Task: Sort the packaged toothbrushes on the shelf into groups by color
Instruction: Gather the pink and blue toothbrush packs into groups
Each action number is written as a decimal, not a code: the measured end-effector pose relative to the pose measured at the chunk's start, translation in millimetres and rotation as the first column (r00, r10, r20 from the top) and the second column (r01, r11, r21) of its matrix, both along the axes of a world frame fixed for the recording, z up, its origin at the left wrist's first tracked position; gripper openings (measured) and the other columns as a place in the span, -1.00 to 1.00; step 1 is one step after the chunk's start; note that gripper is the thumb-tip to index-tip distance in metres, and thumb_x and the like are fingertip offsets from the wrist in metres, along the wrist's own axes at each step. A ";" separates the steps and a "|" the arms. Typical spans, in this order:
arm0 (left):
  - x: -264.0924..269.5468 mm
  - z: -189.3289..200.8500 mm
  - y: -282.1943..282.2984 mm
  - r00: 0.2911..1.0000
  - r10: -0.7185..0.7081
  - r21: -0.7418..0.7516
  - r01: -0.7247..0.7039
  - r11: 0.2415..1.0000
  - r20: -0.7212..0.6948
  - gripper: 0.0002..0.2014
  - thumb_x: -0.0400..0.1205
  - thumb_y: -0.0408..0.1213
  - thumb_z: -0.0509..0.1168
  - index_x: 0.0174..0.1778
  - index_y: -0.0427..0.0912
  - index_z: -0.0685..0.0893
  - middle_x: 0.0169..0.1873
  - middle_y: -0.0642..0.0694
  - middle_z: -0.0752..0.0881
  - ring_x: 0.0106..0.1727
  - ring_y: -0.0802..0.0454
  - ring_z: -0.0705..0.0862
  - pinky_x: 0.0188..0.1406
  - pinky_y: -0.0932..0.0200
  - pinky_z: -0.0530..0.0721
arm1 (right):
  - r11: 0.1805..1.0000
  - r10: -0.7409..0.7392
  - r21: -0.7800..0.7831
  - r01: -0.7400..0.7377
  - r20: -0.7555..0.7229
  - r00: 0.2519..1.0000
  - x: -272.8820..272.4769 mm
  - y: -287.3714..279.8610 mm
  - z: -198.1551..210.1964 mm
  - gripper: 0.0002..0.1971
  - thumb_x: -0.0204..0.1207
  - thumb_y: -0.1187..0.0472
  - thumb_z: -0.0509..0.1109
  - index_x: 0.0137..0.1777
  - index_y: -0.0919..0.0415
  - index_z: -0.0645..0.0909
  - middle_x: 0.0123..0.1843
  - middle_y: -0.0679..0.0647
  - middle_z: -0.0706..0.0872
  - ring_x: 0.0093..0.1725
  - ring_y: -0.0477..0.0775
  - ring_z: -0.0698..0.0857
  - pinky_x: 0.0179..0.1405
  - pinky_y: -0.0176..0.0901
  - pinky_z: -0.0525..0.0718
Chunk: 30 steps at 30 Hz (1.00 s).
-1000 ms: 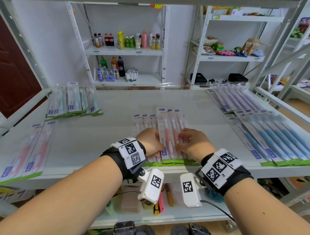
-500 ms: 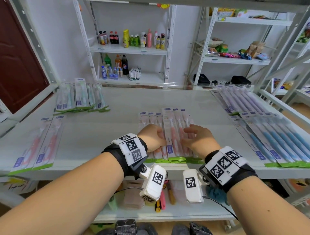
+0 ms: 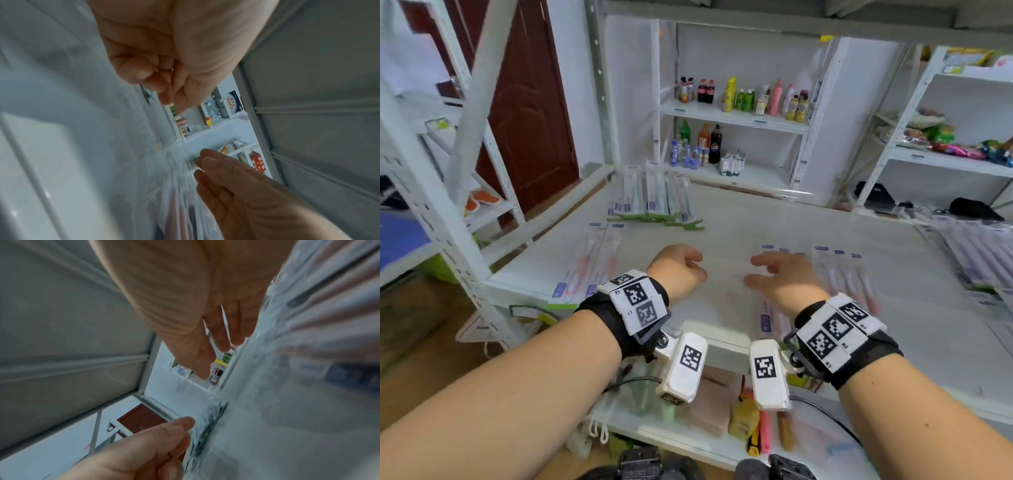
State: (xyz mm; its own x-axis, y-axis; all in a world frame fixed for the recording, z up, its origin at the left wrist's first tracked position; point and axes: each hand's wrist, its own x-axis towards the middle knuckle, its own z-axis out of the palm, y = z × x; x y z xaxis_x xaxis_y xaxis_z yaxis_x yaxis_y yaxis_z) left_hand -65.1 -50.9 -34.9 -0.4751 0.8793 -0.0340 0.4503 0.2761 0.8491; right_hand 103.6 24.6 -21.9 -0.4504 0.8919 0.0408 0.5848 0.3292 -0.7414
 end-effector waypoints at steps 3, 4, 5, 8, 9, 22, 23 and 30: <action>-45.2 -5.3 -22.6 0.991 0.116 0.004 -0.116 0.993 -0.059 -0.63 0.51 -0.36 0.37 0.26 -0.18 0.64 0.04 -0.10 0.69 0.08 -0.03 0.65 0.00 0.28 0.52 | 0.997 0.076 -0.026 -0.076 0.003 0.997 -41.1 -13.8 -5.0 -0.61 0.39 0.13 0.53 0.23 0.07 0.66 0.18 -0.04 0.68 0.02 -0.13 0.59 0.02 -0.30 0.46; -59.7 -7.7 -30.4 0.985 0.145 -0.010 -0.146 0.989 -0.090 -0.63 0.50 -0.35 0.37 0.26 -0.17 0.64 0.06 -0.09 0.68 0.08 -0.01 0.63 0.03 0.27 0.50 | 0.994 0.104 -0.039 -0.103 0.007 0.995 -54.1 -18.3 -6.7 -0.61 0.37 0.12 0.54 0.22 0.08 0.67 0.13 -0.03 0.68 0.02 -0.11 0.61 0.02 -0.29 0.47; -73.5 -9.9 -38.1 0.978 0.169 -0.029 -0.174 0.984 -0.123 -0.63 0.50 -0.35 0.37 0.26 -0.16 0.63 0.06 -0.09 0.67 0.06 -0.01 0.62 0.04 0.27 0.50 | 0.990 0.130 -0.056 -0.129 0.009 0.992 -66.6 -22.8 -8.0 -0.61 0.36 0.10 0.55 0.20 0.09 0.67 0.09 -0.02 0.68 0.02 -0.09 0.62 0.01 -0.29 0.48; -110.5 -16.3 -58.3 0.956 0.246 -0.070 -0.260 0.963 -0.159 -0.60 0.48 -0.34 0.38 0.26 -0.16 0.63 0.11 -0.15 0.69 0.10 -0.12 0.66 0.13 0.19 0.56 | 0.974 0.203 -0.115 -0.197 0.041 0.978 -103.0 -34.3 -11.7 -0.60 0.34 0.05 0.57 0.16 0.11 0.67 0.01 0.00 0.67 -0.03 -0.06 0.64 -0.06 -0.31 0.48; -121.0 -18.2 -64.0 0.949 0.265 -0.084 -0.282 0.956 -0.168 -0.59 0.47 -0.33 0.39 0.27 -0.16 0.62 0.15 -0.16 0.68 0.14 -0.13 0.65 0.14 0.19 0.54 | 0.968 0.221 -0.133 -0.212 0.055 0.974 -114.2 -37.4 -13.1 -0.59 0.34 0.03 0.57 0.16 0.12 0.67 0.01 0.01 0.67 -0.05 -0.04 0.64 -0.07 -0.30 0.50; -174.1 -36.1 -87.2 0.954 0.199 -0.255 -0.255 0.933 -0.225 -0.25 0.36 0.05 0.48 0.42 -0.22 0.47 0.33 -0.21 0.57 0.26 -0.14 0.61 0.23 0.05 0.59 | 0.974 0.223 -0.108 -0.197 0.344 0.912 -209.1 -67.8 -38.2 -0.23 0.24 -0.22 0.55 0.34 0.21 0.44 0.25 0.13 0.57 0.15 0.14 0.63 -0.02 -0.14 0.56; -174.9 -36.1 -87.2 0.951 0.191 -0.264 -0.254 0.930 -0.241 -0.24 0.36 0.06 0.48 0.42 -0.22 0.47 0.34 -0.20 0.56 0.26 -0.14 0.60 0.23 0.04 0.59 | 0.975 0.222 -0.083 -0.205 0.391 0.893 -210.8 -69.2 -39.1 -0.16 0.20 -0.28 0.54 0.37 0.21 0.41 0.27 0.13 0.53 0.17 0.15 0.62 -0.04 -0.15 0.55; -178.9 -30.5 -88.3 0.949 0.157 -0.323 -0.244 0.915 -0.273 -0.28 0.35 -0.04 0.48 0.41 -0.20 0.46 0.30 -0.17 0.56 0.21 -0.13 0.61 0.19 0.02 0.63 | 0.973 0.223 -0.067 -0.221 0.518 0.825 -209.7 -65.9 -35.4 -0.21 0.20 -0.28 0.54 0.29 0.21 0.41 0.24 0.14 0.48 0.03 0.11 0.58 -0.16 -0.13 0.50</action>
State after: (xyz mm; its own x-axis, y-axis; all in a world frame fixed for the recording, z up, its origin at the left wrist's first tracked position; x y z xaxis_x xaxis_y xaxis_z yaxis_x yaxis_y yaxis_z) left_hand -243.9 -139.3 -65.3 -0.6720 0.7171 -0.1851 0.5289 0.6396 0.5578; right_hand -106.1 -41.3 -57.3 -0.5899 0.7649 -0.2587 0.7952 0.4945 -0.3509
